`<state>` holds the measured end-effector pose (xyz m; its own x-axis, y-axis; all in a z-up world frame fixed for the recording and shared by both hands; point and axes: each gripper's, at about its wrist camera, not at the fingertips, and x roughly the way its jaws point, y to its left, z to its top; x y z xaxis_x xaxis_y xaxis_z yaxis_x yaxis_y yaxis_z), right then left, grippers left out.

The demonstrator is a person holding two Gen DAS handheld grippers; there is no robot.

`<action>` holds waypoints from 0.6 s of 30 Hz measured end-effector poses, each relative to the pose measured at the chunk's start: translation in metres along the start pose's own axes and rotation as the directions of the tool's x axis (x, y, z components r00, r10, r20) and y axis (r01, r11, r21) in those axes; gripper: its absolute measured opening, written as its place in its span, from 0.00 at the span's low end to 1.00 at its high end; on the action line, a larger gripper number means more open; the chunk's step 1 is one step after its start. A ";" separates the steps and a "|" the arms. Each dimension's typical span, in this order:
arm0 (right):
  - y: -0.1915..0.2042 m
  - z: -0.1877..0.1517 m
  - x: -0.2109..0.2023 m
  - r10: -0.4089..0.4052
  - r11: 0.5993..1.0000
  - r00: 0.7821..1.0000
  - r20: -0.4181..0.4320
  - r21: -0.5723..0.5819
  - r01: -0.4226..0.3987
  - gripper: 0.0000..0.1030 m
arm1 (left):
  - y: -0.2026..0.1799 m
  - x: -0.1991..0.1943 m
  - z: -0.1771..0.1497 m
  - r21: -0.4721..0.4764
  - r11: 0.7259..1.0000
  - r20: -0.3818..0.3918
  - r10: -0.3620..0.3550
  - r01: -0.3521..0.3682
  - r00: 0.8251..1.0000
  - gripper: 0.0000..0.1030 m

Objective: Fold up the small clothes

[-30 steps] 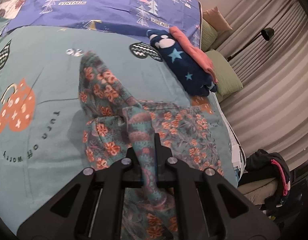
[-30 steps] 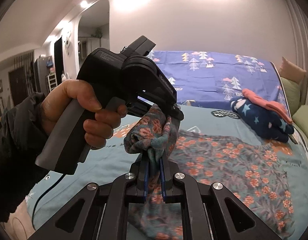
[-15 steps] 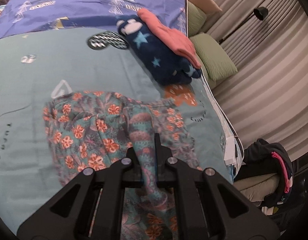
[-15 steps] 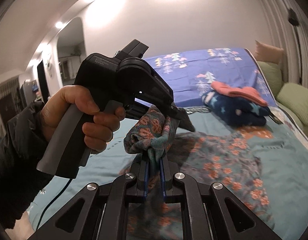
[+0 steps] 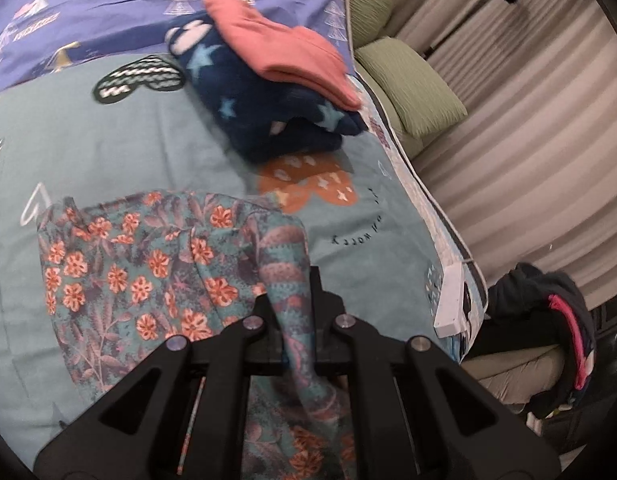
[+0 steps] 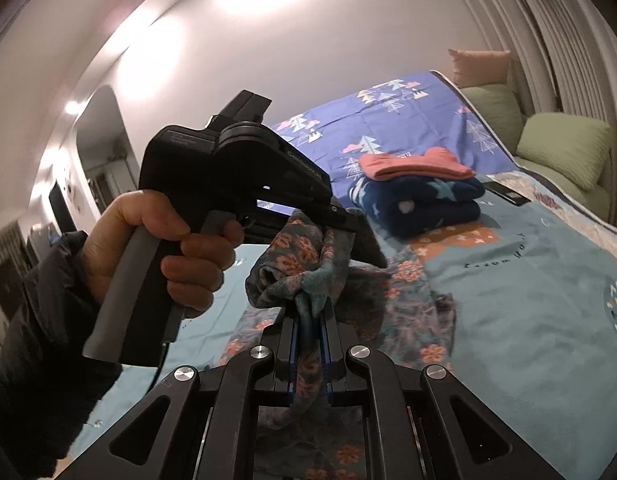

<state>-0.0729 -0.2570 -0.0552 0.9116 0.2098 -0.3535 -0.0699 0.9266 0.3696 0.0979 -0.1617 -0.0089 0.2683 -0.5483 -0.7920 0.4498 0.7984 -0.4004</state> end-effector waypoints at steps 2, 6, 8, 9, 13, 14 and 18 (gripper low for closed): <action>-0.008 -0.001 -0.005 -0.005 1.000 1.000 -0.001 0.021 0.005 0.08 | -0.010 0.008 0.000 0.024 1.000 -0.011 0.011 -0.010 1.000 0.07; -0.029 -0.006 -0.009 -0.005 0.996 1.000 -0.031 0.093 0.008 0.08 | -0.026 0.028 -0.003 0.054 0.998 -0.044 0.028 -0.026 0.999 0.07; -0.039 -0.009 -0.010 0.004 0.991 0.999 -0.054 0.137 0.004 0.08 | -0.031 0.039 -0.006 0.069 0.997 -0.064 0.048 -0.043 0.997 0.07; -0.043 -0.012 -0.010 0.010 0.987 0.998 -0.066 0.159 0.000 0.08 | -0.034 0.044 -0.008 0.077 0.996 -0.075 0.057 -0.051 0.996 0.07; -0.060 -0.027 -0.013 0.031 0.972 0.992 -0.123 0.234 -0.001 0.08 | -0.045 0.064 -0.021 0.123 0.989 -0.118 0.091 -0.076 0.989 0.07; -0.064 -0.031 -0.014 0.036 0.968 0.990 -0.136 0.251 0.000 0.08 | -0.047 0.067 -0.023 0.137 0.987 -0.123 0.100 -0.083 0.987 0.08; -0.080 -0.041 -0.016 0.072 0.945 0.982 -0.173 0.326 -0.012 0.07 | -0.060 0.079 -0.034 0.217 0.970 -0.130 0.138 -0.108 0.982 0.08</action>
<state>-0.0985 -0.3218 -0.1141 0.8205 0.3270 -0.4689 0.0544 0.7718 0.6336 0.0626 -0.2441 -0.0631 0.2146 -0.3958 -0.8929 0.5924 0.7796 -0.2032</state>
